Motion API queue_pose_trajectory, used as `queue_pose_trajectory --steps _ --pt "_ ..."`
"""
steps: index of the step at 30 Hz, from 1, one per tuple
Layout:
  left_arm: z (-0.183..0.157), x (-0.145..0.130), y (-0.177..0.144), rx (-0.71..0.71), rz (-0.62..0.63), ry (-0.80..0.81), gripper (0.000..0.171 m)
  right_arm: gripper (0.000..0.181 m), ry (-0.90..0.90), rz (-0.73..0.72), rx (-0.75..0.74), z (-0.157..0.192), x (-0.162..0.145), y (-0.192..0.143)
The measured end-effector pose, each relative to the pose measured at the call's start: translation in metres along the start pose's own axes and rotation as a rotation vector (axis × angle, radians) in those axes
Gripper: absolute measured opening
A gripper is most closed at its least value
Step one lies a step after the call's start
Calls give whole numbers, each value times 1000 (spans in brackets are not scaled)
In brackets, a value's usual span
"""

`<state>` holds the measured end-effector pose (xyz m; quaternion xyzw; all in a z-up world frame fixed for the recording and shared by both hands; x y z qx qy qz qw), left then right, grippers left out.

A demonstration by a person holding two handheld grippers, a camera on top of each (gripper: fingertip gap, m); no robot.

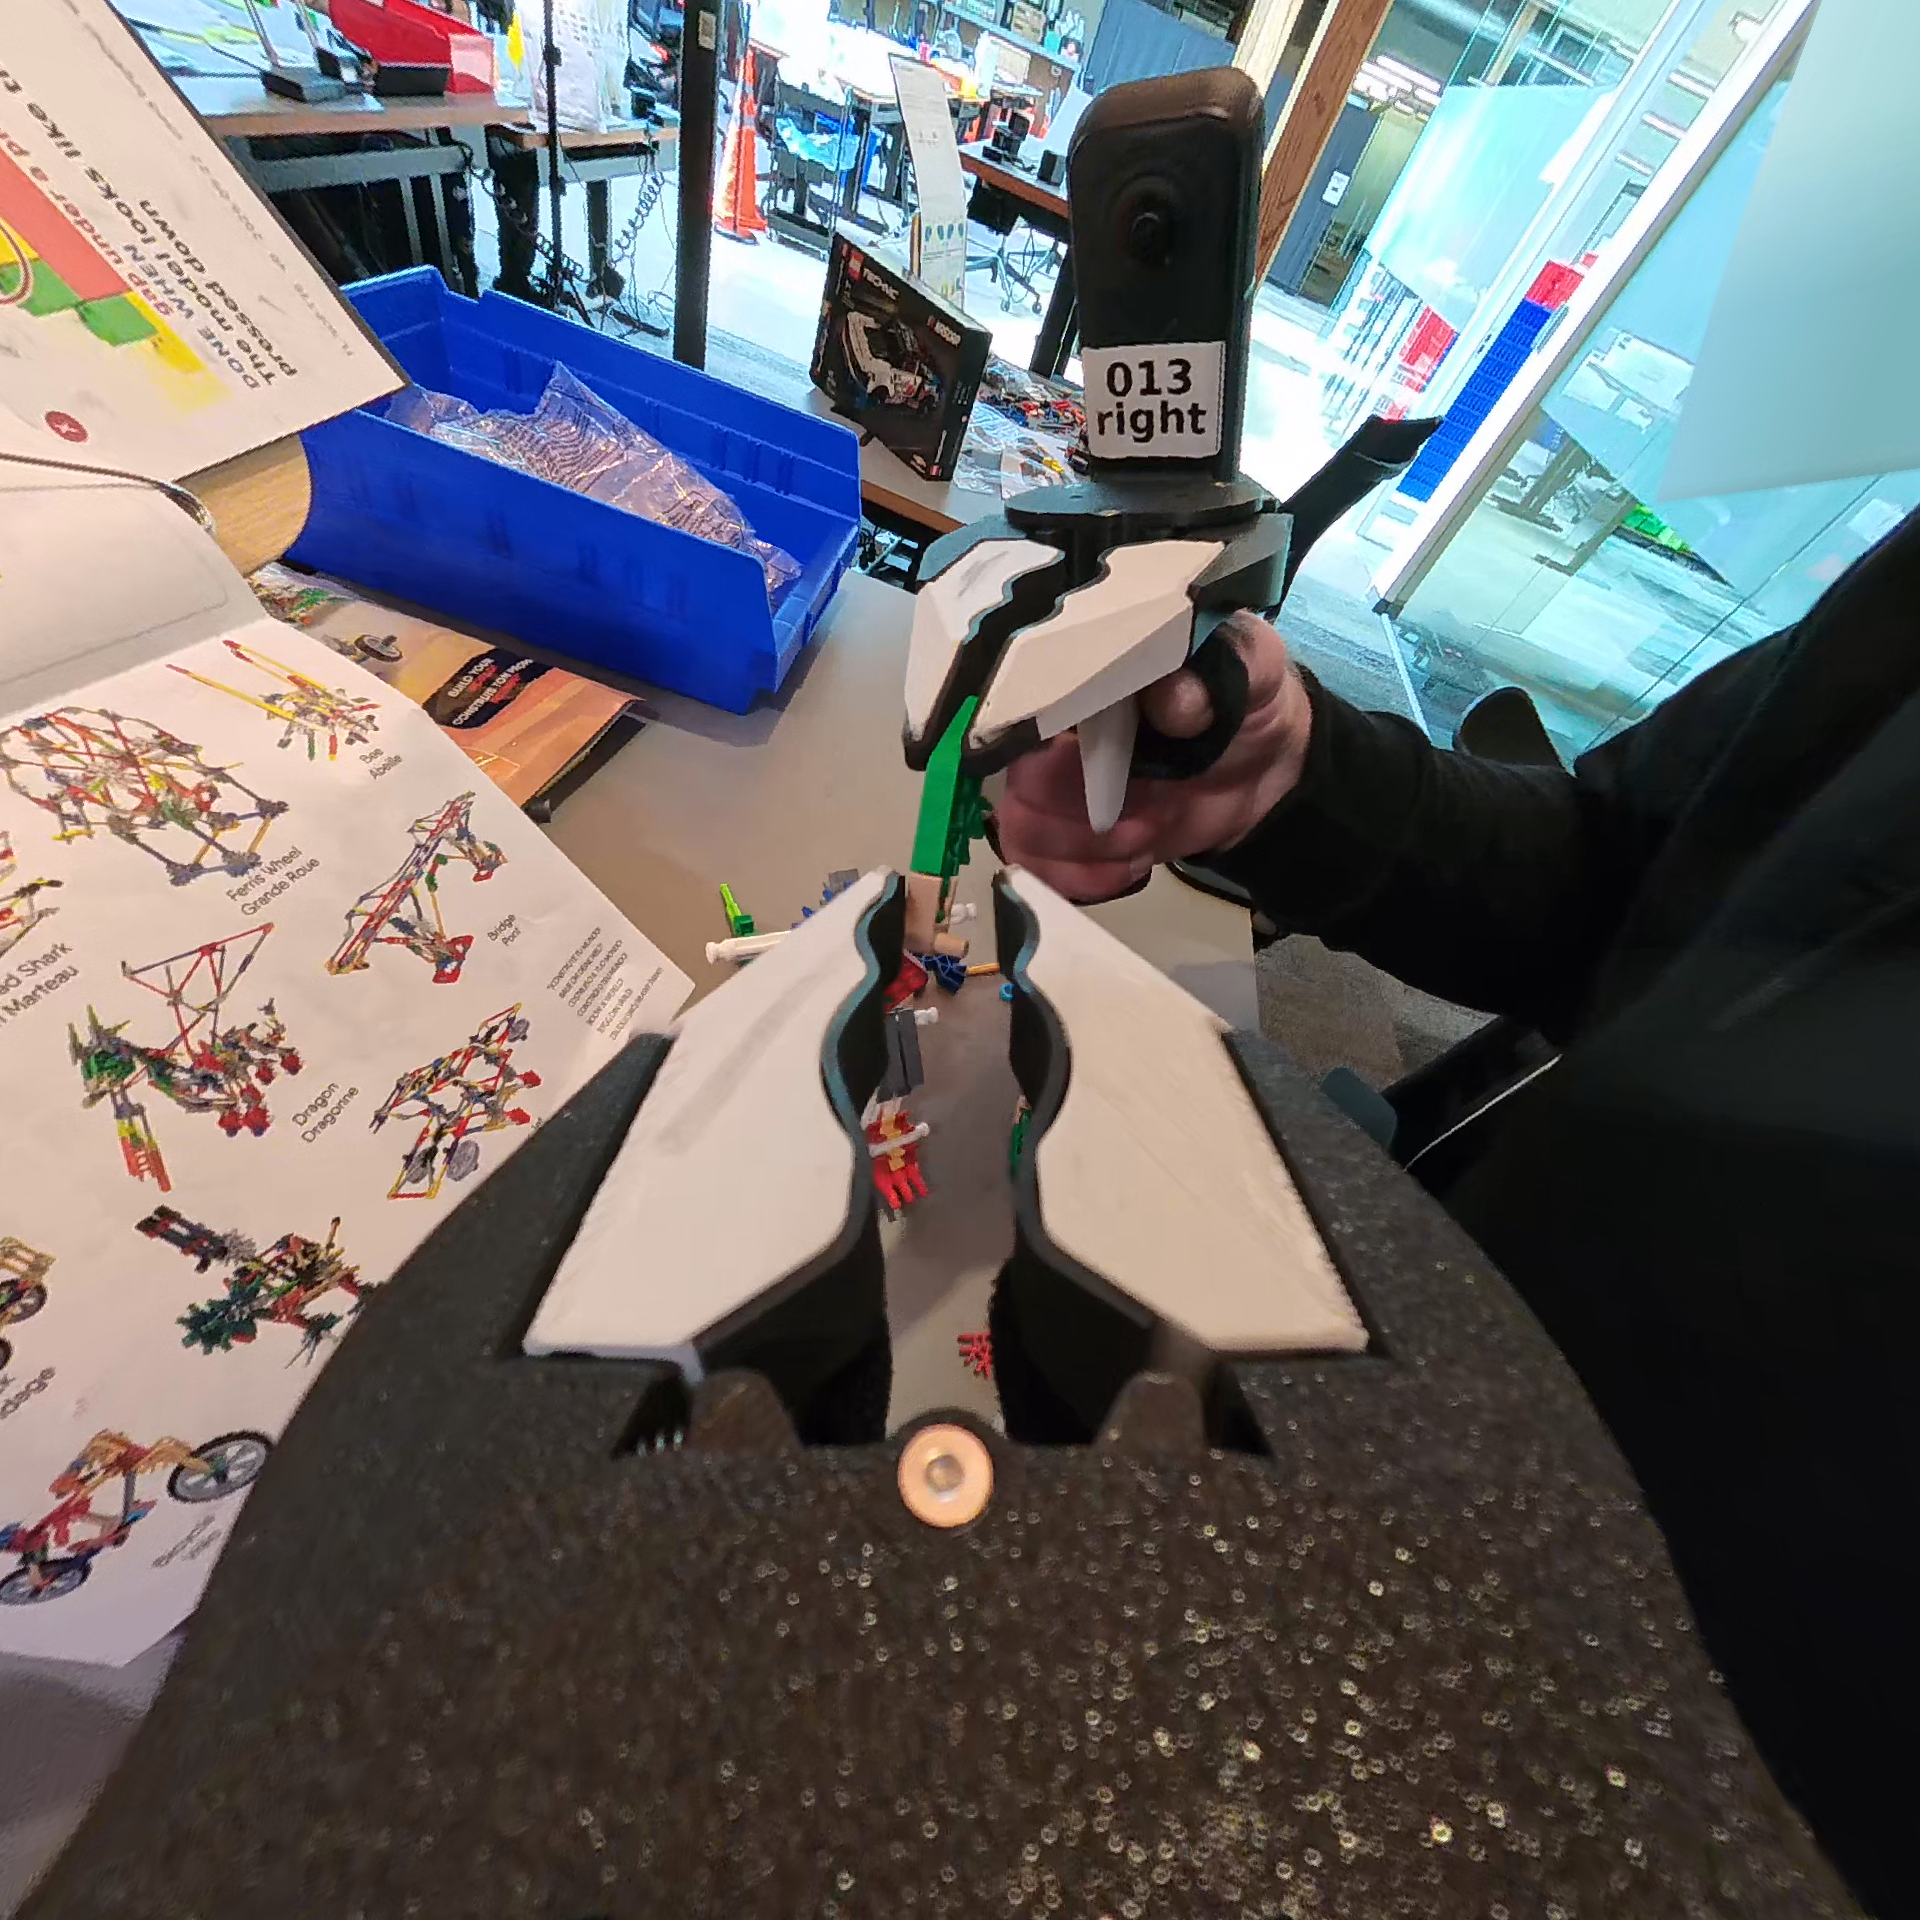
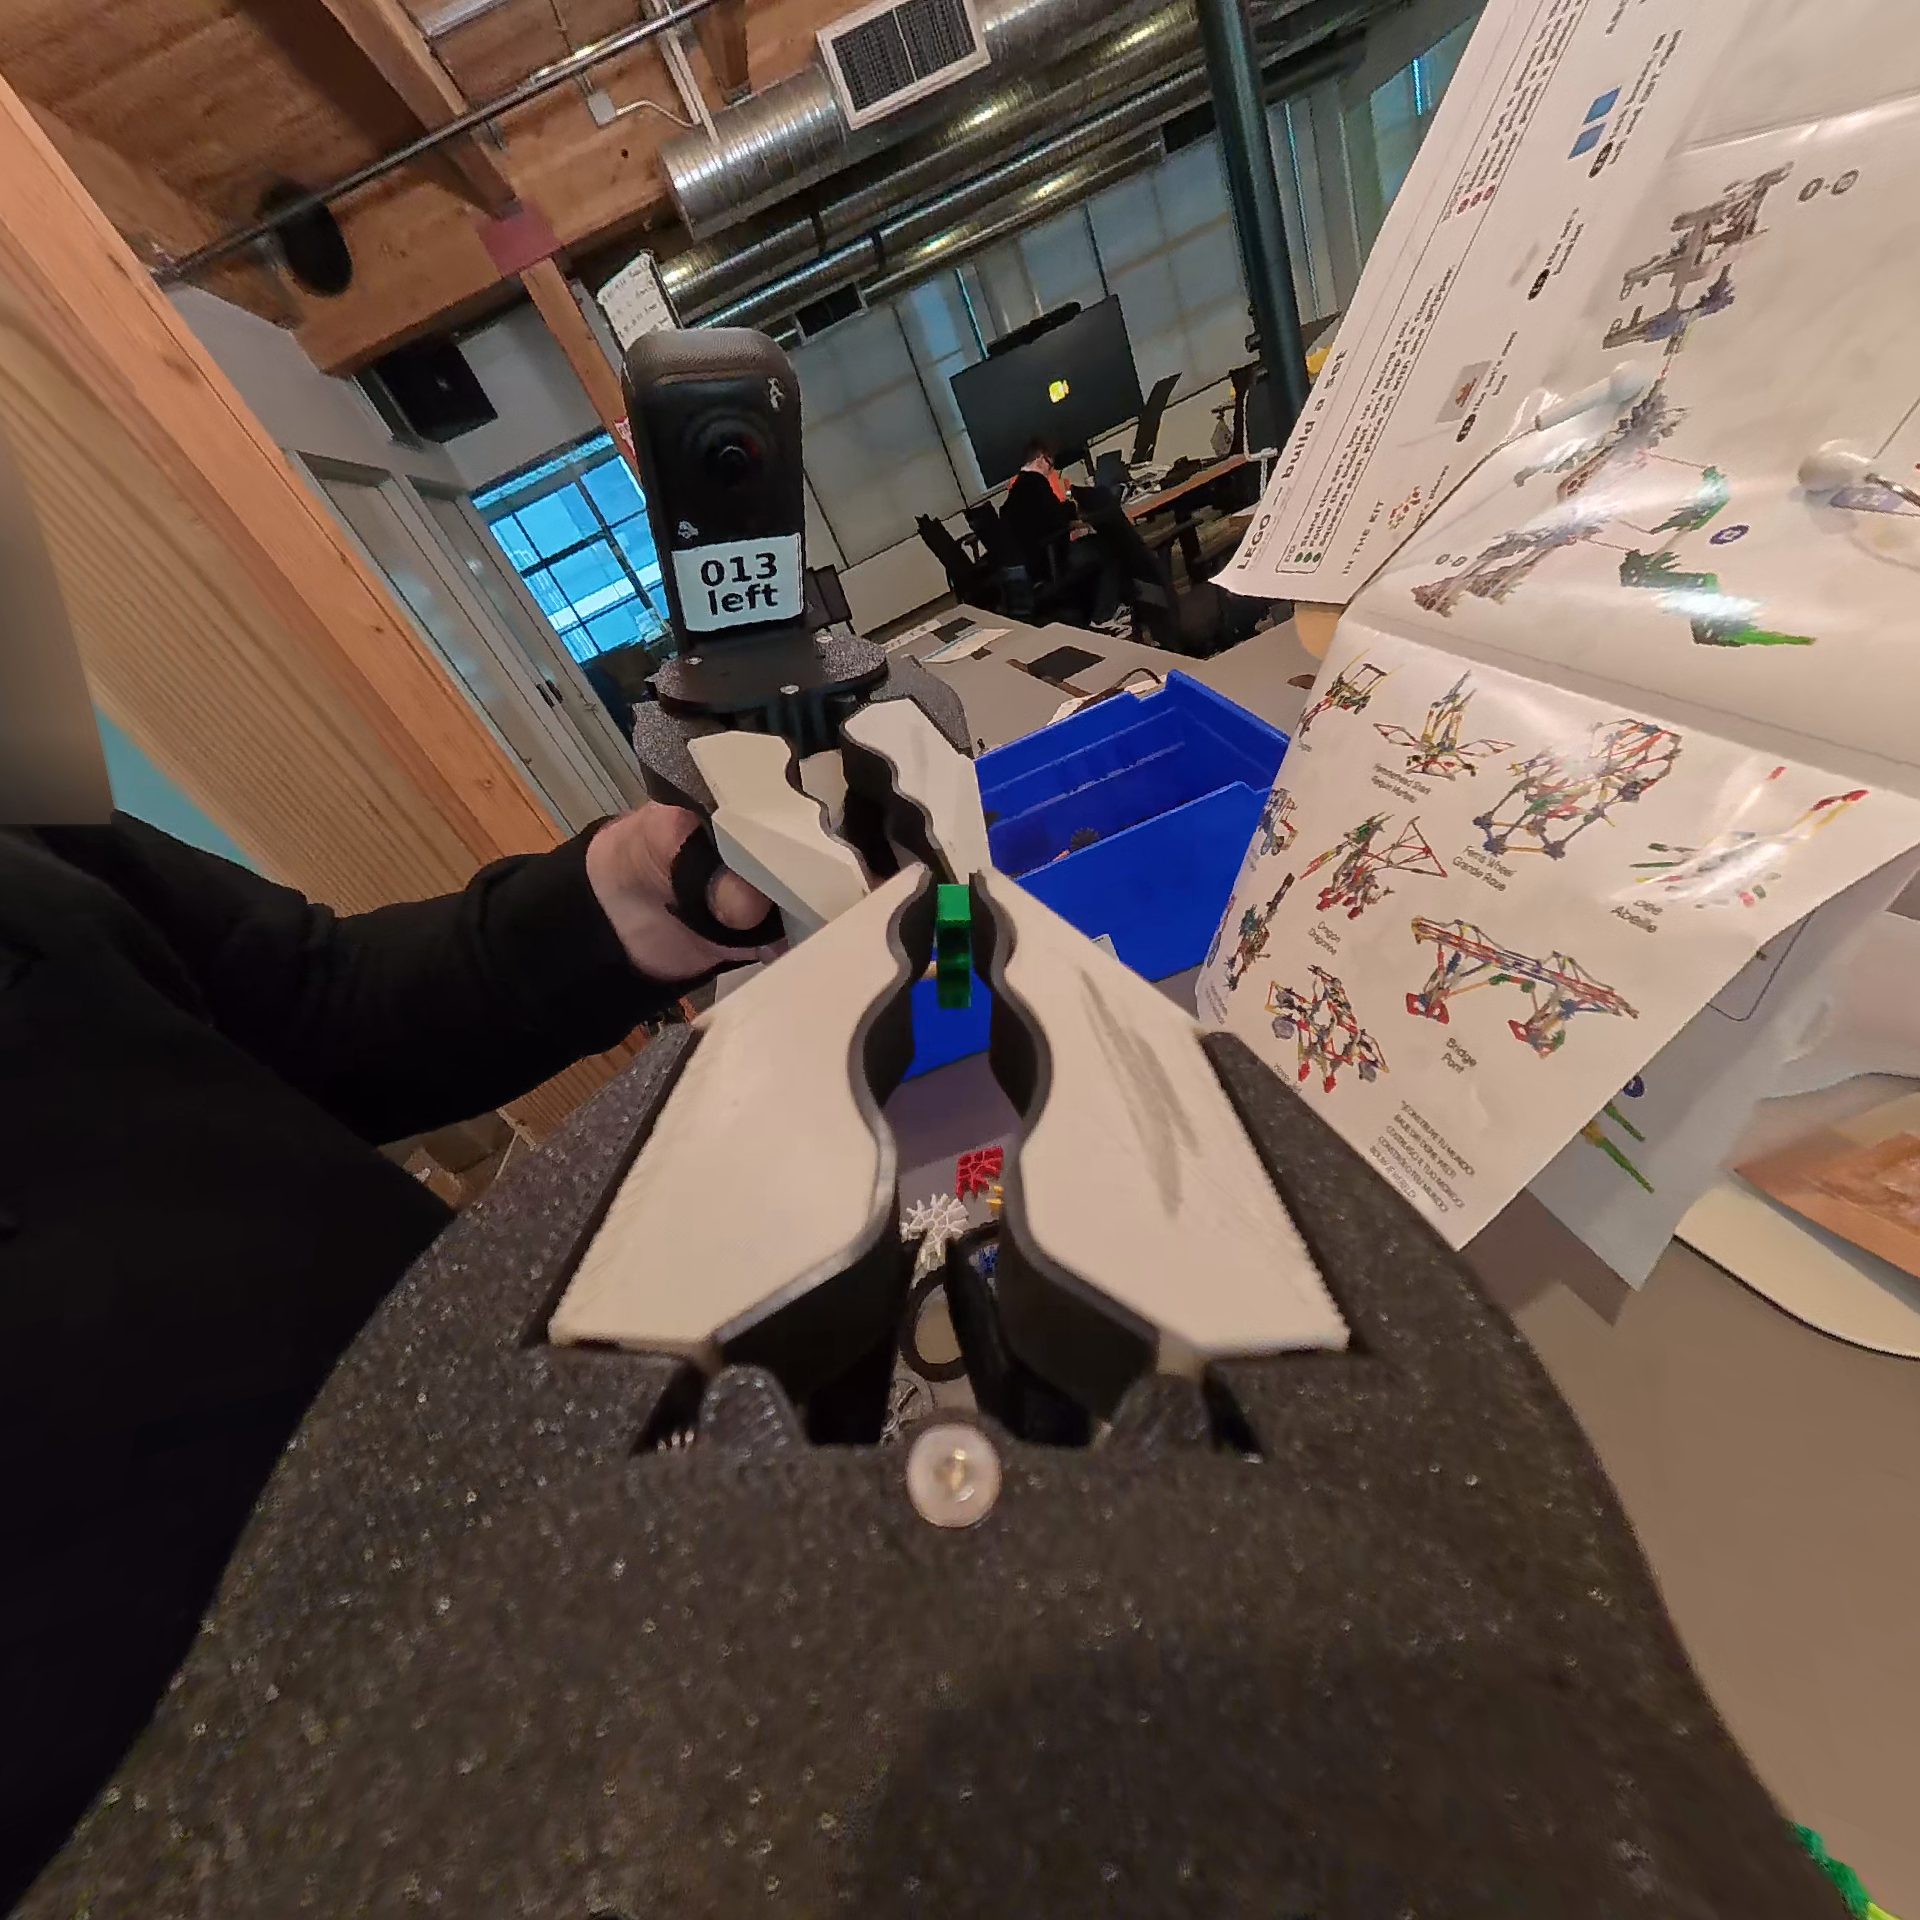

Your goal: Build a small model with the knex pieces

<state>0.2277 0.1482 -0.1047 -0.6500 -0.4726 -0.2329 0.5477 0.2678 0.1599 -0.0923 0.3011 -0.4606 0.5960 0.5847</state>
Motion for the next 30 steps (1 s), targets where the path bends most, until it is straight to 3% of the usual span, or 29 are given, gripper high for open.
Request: queue_pose_trajectory --steps 9,16,22,30 --pt "-4 -1 13 3 -9 22 7 6 40 17 53 2 -6 0" --pt "14 -15 17 96 41 -29 3 21 47 3 -117 -30 -4 -30" --pt "29 -32 27 181 108 -55 3 22 11 167 -258 -53 -29 -33" --pt "46 -46 38 258 193 -58 3 33 12 292 -238 -56 -58 -11"
Point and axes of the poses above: each gripper's, where its closed fingertips meet, y out along the fingers, x out of its top, z = x × y across the jaws, the point moved 2 cm from there along -y, back along the fingers, and after that the axes turned 14 degrees about z, right-handed, at the moved point
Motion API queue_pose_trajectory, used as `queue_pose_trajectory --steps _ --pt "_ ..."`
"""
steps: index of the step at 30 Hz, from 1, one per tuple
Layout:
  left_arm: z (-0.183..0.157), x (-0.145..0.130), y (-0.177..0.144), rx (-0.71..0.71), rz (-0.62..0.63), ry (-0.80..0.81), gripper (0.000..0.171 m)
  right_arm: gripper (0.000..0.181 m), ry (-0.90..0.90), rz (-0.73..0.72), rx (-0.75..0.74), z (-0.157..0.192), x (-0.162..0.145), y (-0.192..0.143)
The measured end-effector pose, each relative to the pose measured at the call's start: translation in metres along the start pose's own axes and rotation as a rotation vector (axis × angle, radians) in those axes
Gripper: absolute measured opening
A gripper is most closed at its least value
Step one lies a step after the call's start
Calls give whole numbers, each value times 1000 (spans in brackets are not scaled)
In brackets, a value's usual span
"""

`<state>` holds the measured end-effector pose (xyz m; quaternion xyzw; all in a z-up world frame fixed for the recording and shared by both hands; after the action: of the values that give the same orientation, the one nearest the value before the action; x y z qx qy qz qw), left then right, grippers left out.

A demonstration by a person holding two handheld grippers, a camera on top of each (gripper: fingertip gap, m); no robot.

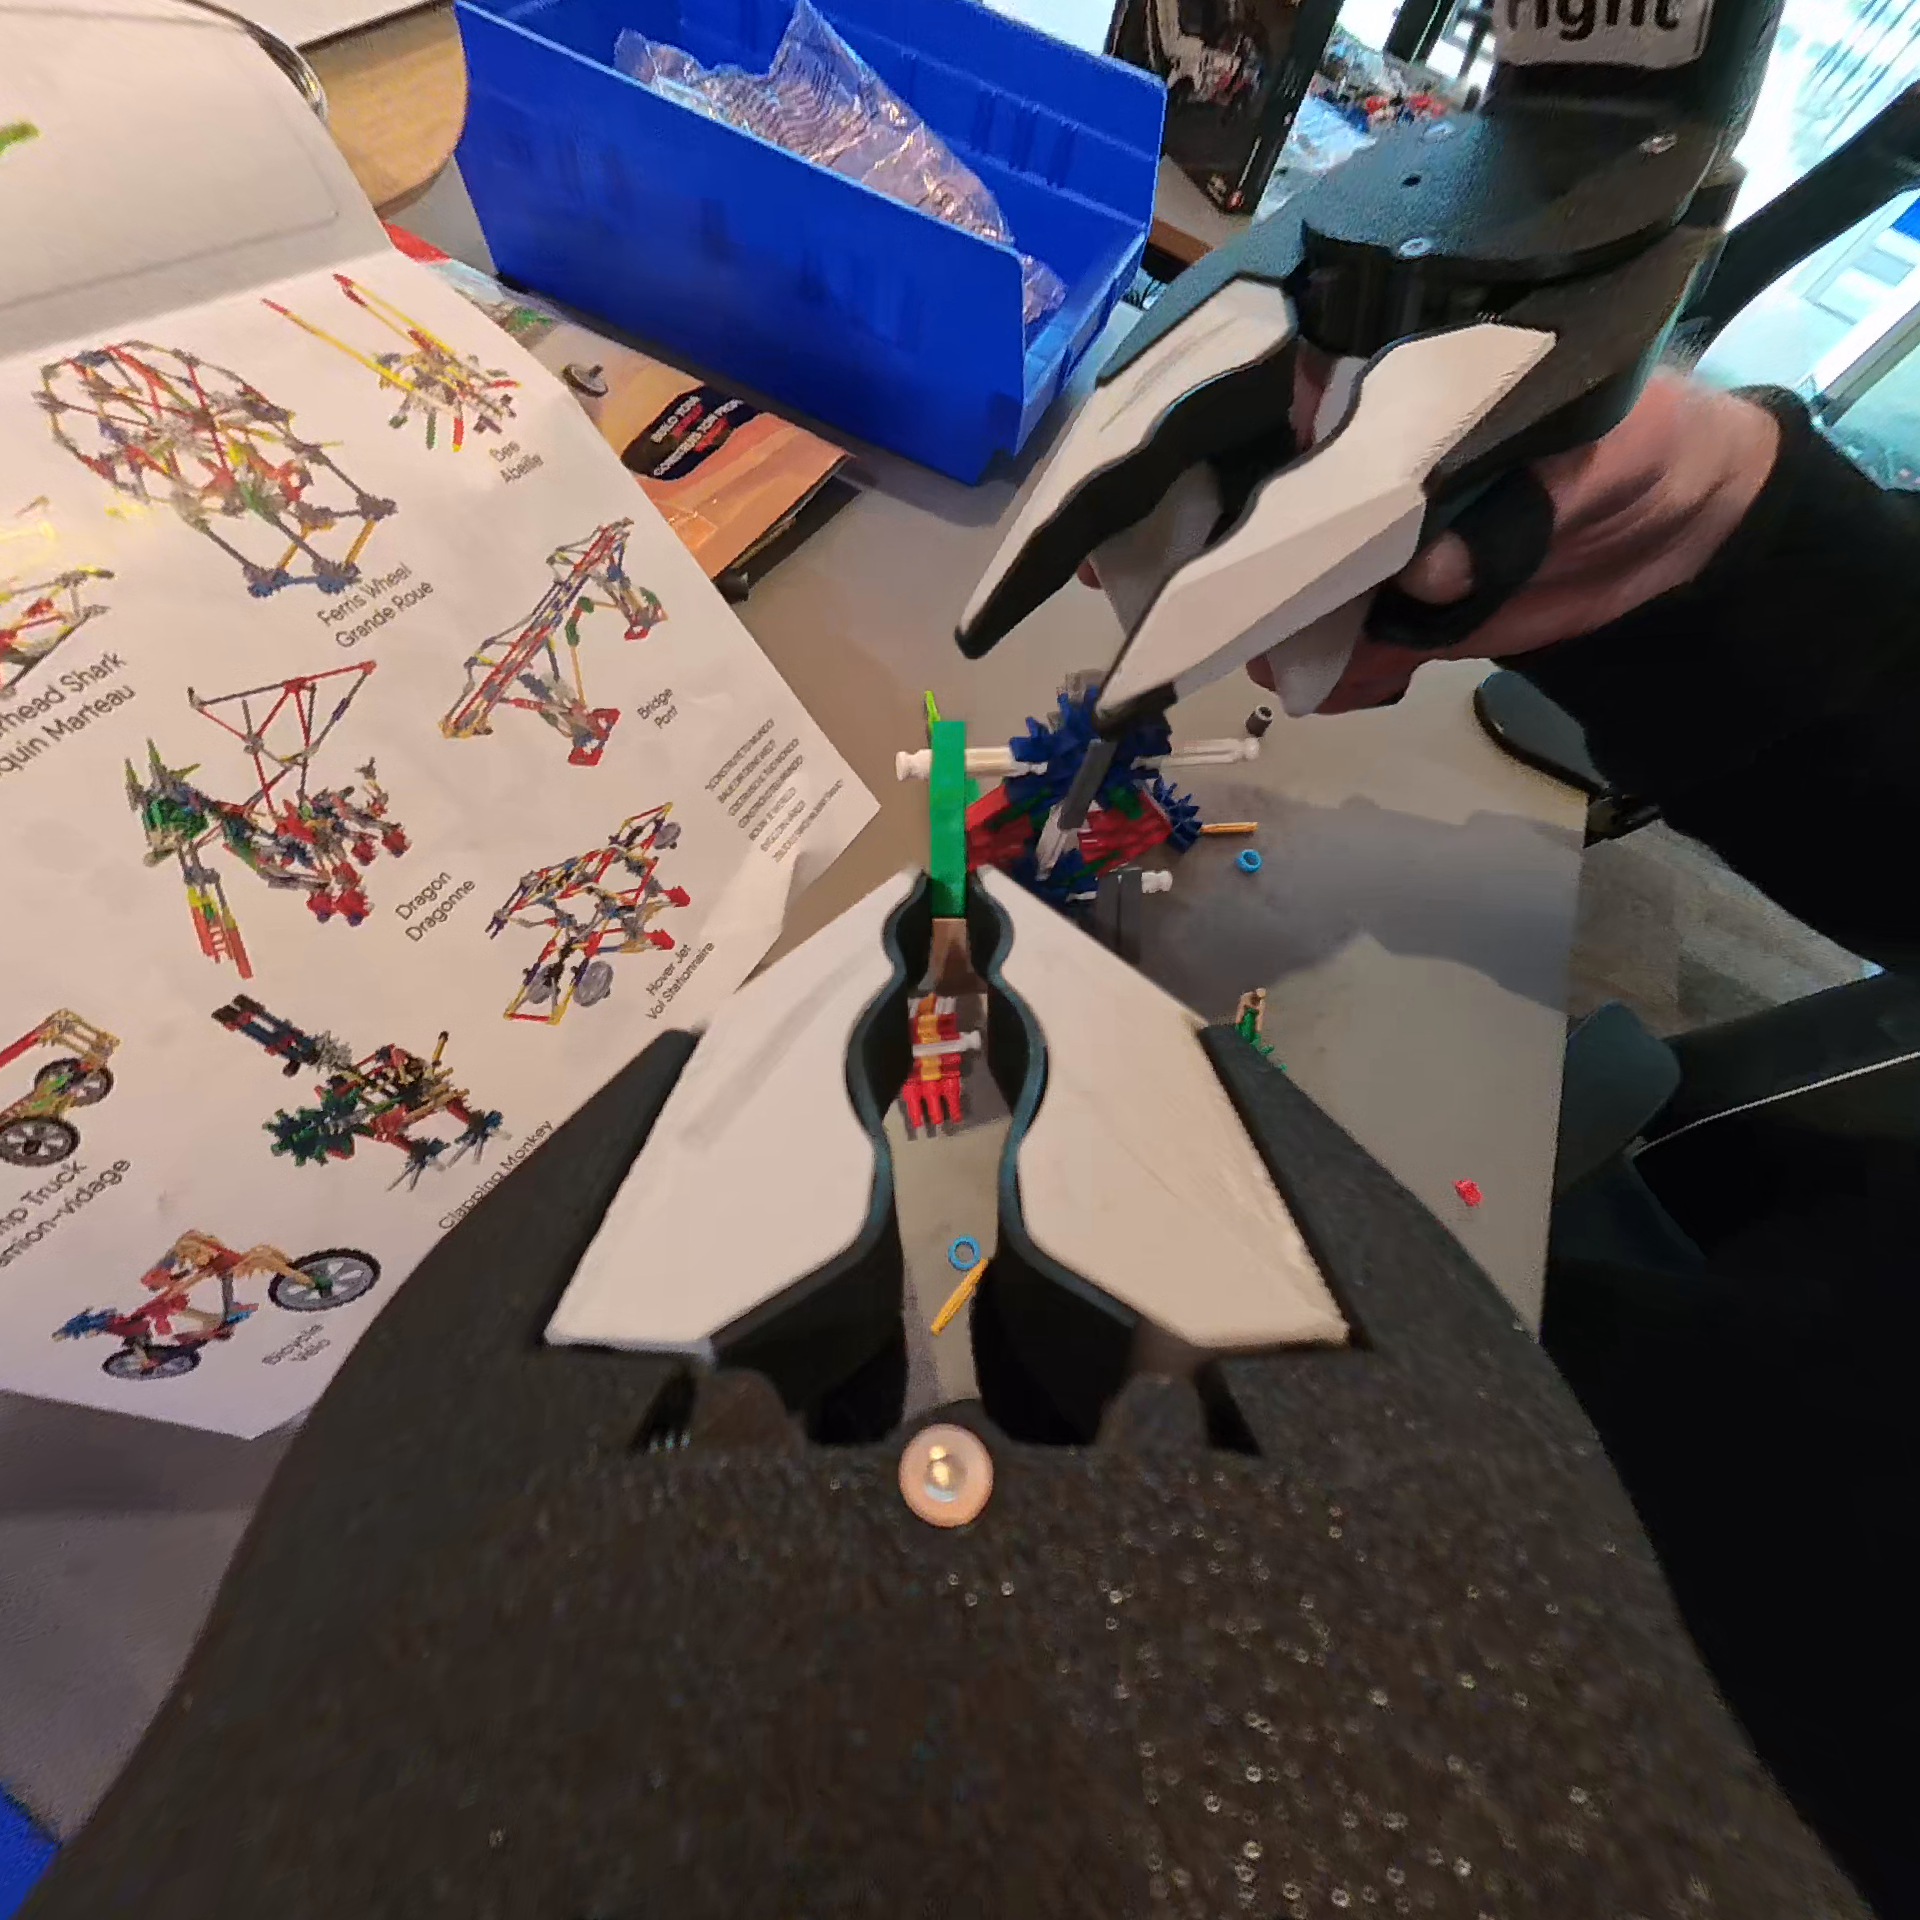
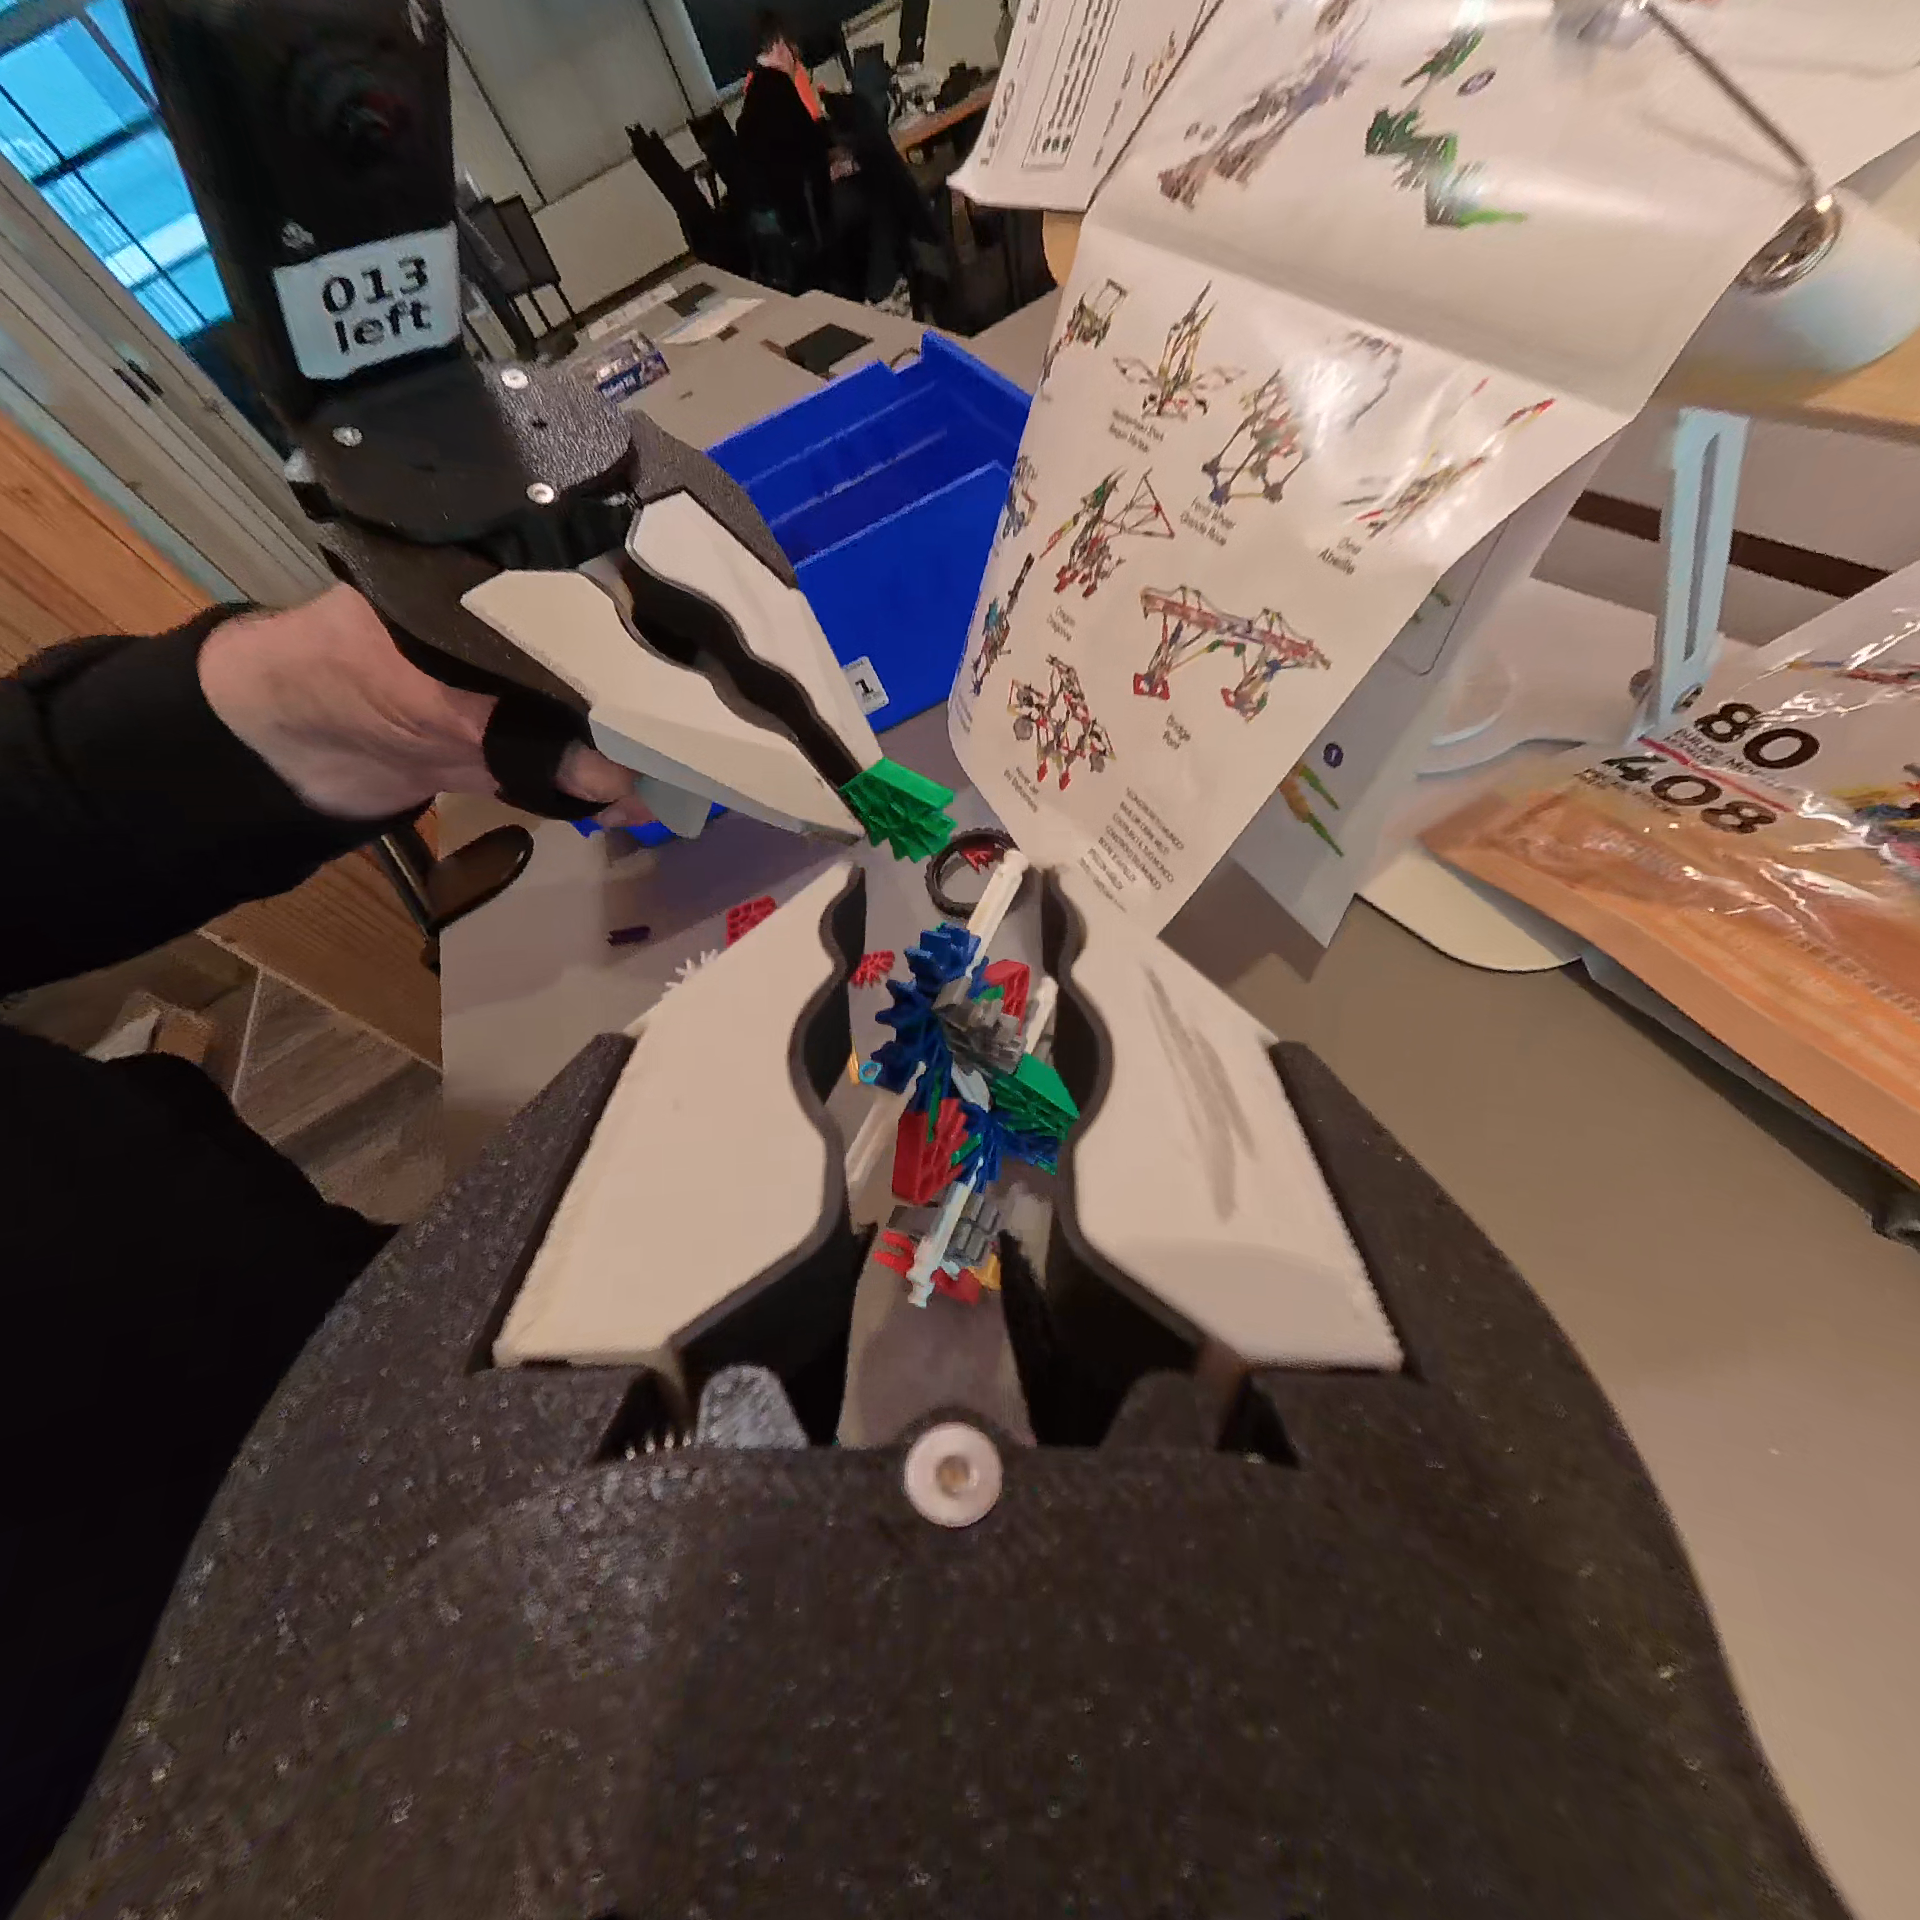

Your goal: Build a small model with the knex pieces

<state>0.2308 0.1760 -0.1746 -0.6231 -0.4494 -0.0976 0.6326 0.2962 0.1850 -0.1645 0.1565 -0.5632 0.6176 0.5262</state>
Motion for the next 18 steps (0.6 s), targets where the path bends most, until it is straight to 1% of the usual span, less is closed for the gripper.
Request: queue_pose_trajectory --steps 5,18 --pt "1 -3 9 26 49 14 4 39 -3 43 19 0 -7 10" --pt "2 -1 14 59 67 43 3 42 -3 82 63 6 -16 26"
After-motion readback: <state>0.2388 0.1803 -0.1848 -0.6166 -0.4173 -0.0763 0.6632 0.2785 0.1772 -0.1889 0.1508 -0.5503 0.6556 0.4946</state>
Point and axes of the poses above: each gripper's, where its closed fingertips meet, y out along the fingers, x out of its top, z = x × y across the jaws, the point moved 2 cm from there along -y, back along the fingers, and after that the axes turned 14 degrees about z, right-handed, at the moved point
